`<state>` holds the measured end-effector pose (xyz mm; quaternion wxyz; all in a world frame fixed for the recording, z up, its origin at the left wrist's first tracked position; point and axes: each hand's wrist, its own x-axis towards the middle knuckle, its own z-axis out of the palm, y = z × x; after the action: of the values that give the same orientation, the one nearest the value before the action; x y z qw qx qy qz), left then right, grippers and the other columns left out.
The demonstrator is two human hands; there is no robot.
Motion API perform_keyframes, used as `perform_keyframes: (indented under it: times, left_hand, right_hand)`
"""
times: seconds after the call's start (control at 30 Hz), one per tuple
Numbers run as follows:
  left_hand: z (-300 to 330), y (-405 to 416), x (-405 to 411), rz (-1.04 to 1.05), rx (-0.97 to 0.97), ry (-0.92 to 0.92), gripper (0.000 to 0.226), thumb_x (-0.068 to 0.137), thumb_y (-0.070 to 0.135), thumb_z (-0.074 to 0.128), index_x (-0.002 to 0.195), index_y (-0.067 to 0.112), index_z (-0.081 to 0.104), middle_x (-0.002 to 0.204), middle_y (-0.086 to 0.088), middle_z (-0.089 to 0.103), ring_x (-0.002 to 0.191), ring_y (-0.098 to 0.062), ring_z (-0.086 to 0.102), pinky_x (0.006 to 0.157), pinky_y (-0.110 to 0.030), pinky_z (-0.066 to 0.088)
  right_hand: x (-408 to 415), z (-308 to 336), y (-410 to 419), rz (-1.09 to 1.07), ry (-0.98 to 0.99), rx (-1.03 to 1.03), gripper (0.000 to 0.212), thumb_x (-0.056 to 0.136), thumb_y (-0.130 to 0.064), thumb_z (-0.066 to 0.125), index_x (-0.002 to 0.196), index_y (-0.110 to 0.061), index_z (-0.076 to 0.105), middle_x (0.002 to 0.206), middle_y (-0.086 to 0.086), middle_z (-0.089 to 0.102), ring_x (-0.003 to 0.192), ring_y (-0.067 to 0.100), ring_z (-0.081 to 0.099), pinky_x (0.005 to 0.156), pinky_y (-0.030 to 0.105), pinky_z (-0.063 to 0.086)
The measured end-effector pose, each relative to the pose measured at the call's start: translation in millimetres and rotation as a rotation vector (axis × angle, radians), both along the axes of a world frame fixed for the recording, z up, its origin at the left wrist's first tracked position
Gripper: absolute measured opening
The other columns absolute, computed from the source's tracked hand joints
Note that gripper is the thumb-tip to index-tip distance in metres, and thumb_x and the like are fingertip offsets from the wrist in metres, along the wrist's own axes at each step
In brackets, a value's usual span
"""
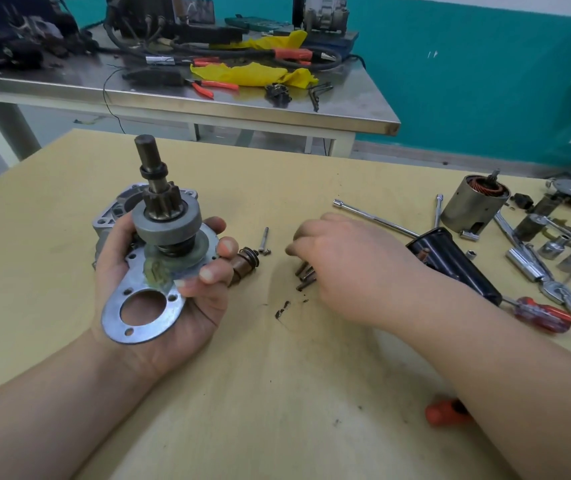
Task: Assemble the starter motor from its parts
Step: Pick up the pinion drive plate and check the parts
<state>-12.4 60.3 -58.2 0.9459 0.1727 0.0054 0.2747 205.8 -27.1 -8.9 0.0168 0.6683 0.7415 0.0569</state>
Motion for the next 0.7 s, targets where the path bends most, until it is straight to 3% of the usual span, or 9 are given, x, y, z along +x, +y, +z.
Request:
perform_keyframes:
  times: [0.1,0.2,0.33,0.4,0.5,0.6,0.7]
  left_hand:
    - [-0.5,4.3,-1.6,0.054,-0.002,0.014,0.063,0.103,0.057,0.05,0.117,-0.003,0.061,0.096,-0.023,0.061,0.062,-0.029,0.065,0.052,-0.027,0.059]
    - [2.7,8.9,-4.0,0.017,0.018,-0.095,0.052,0.102,0.048,0.058,0.126,0.003,0.049,0.103,-0.025,0.061,0.071,-0.032,0.067,0.06,-0.031,0.062]
    - [1.7,9.5,-4.9,-0.031,0.03,-0.145,0.051,0.1,0.044,0.059,0.129,0.004,0.045,0.106,-0.028,0.06,0.077,-0.036,0.068,0.067,-0.034,0.062]
    - [-0.5,9.5,-2.7,-0.007,0.036,-0.091,0.053,0.099,0.046,0.06,0.126,0.002,0.05,0.104,-0.026,0.061,0.074,-0.033,0.068,0.063,-0.032,0.062]
    - [-3.6,10.6,-0.9,0.031,0.058,-0.036,0.054,0.096,0.047,0.063,0.122,0.0,0.057,0.101,-0.023,0.063,0.07,-0.03,0.067,0.059,-0.028,0.061]
    - [-4.1,12.3,-1.4,0.037,0.097,-0.023,0.054,0.095,0.046,0.065,0.12,-0.001,0.061,0.1,-0.022,0.064,0.07,-0.029,0.067,0.06,-0.028,0.061]
    - [-2.0,11.2,-2.1,0.038,0.106,-0.004,0.055,0.095,0.048,0.063,0.118,-0.002,0.065,0.1,-0.021,0.064,0.07,-0.028,0.067,0.06,-0.027,0.06]
  right_hand:
    - [-25.1,1.0,9.9,0.014,0.091,0.039,0.043,0.092,-0.008,0.048,0.131,-0.021,0.061,0.123,-0.001,0.058,0.114,0.025,0.052,0.087,0.042,0.053]
    - [-52.9,-13.3,2.6,0.046,0.018,0.106,0.045,0.092,-0.016,0.04,0.135,-0.015,0.054,0.121,0.004,0.051,0.11,0.029,0.049,0.075,0.038,0.036]
    - [-59.2,-21.1,-7.2,-0.005,-0.013,0.099,0.064,0.089,-0.016,0.046,0.151,-0.012,0.034,0.13,0.008,0.047,0.114,0.032,0.048,0.084,0.044,0.042]
    - [-37.8,-8.4,4.0,-0.108,0.083,0.159,0.057,0.088,-0.013,0.058,0.144,-0.014,0.045,0.126,0.006,0.05,0.114,0.031,0.051,0.082,0.043,0.046]
    - [-4.1,11.0,25.3,-0.274,0.097,0.187,0.025,0.1,-0.024,0.057,0.123,-0.019,0.067,0.116,0.004,0.062,0.109,0.029,0.058,0.085,0.042,0.055]
    - [-8.8,4.9,38.7,-0.282,0.161,0.022,0.026,0.096,-0.046,0.065,0.109,-0.024,0.071,0.104,0.001,0.068,0.096,0.03,0.064,0.076,0.04,0.057]
    - [-19.6,-12.5,49.4,-0.278,0.164,0.013,0.022,0.096,-0.044,0.067,0.1,-0.022,0.068,0.095,0.002,0.066,0.085,0.029,0.061,0.061,0.033,0.046]
